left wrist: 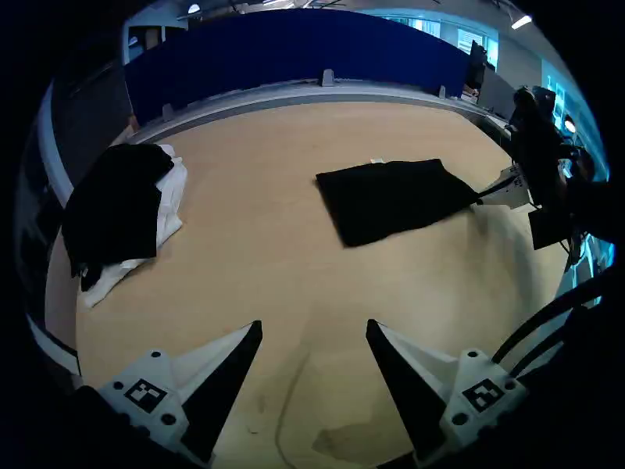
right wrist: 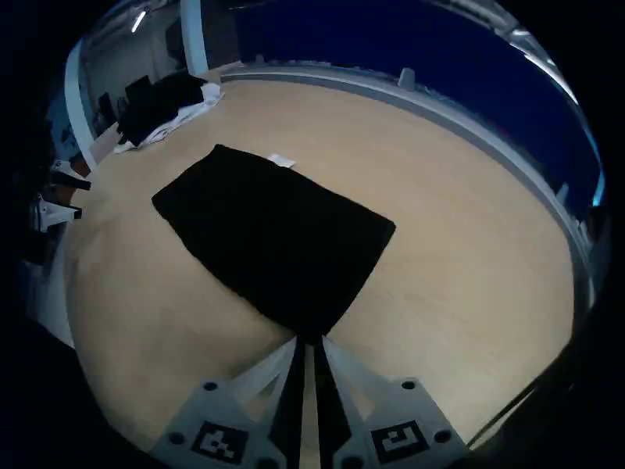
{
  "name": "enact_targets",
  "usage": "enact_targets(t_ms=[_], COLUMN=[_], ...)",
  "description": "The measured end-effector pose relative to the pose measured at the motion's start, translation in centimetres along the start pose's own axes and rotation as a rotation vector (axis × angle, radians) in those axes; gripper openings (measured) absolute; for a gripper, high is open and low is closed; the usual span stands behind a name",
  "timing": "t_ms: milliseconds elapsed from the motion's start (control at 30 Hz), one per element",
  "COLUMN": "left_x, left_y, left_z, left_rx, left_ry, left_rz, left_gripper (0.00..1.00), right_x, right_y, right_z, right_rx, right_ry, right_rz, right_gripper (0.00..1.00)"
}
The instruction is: Fold towel
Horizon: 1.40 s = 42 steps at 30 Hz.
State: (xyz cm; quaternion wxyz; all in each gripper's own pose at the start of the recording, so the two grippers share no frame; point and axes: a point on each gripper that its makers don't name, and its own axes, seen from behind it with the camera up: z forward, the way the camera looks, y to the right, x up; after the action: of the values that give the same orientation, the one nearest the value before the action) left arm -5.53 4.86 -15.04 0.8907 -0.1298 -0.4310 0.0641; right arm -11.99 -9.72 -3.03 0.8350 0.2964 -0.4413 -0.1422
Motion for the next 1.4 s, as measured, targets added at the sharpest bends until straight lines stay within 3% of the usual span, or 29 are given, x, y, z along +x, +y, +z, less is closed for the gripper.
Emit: enact_targets(t_ms=[433,800,1100,1400], left_x=[0.3,0.9,1.8,2.1], left_y=[-0.4,0.1,-1.0,-2.3], left_z=[-0.7,-1.1,-2.6,-4.3], left_rx=[0.002,-0.010,0.019,0.063], left_ry=[0.015,0.039,0.072,0.110], left_rz=[-0.014,-0.033,-0.070,-0.134], left_gripper=[0.99,0.99,0.99,0.99], right_x=[7.8,10.5,14.9,16.5], right_y=[-1.4,-2.4,-7.9,-14.5], right_z=[-3.3,-3.0,-0.7,4.2], right_rx=[-0.007,0.009,0.093,0.201], right_ry=[0.100,0.111,0.127,0.090], right_rz=[-0.126,-0.163,-0.293,-0.436], right_gripper=[0.07,0.07,0.07,0.07])
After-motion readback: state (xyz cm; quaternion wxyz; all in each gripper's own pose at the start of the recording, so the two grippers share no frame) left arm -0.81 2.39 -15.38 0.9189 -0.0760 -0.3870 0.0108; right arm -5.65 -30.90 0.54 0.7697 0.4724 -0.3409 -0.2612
